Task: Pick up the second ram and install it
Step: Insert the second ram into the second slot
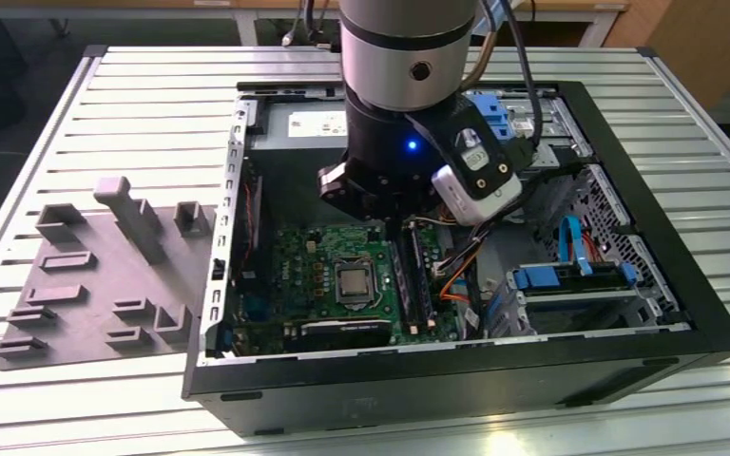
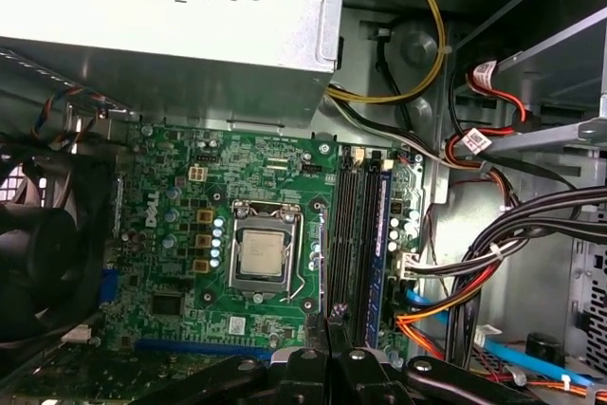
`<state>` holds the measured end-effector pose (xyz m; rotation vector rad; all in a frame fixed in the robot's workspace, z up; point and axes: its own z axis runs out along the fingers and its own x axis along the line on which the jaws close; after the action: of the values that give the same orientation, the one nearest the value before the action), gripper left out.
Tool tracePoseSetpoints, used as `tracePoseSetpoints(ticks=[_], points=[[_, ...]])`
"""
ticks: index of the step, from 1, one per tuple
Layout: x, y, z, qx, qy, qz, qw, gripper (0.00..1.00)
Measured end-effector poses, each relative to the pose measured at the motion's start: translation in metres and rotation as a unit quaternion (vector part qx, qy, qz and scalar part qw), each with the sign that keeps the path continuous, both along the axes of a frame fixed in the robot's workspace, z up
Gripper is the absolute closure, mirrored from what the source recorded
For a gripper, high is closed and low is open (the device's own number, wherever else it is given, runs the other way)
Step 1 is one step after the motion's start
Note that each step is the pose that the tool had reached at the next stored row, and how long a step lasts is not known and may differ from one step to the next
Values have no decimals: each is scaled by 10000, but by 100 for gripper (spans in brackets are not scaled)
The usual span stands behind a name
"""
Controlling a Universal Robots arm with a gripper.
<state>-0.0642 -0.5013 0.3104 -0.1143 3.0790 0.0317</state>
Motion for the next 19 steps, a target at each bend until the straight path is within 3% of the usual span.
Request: tracePoseSetpoints(ticks=[19], points=[[58, 0, -103, 0, 0, -320, 9995, 88]])
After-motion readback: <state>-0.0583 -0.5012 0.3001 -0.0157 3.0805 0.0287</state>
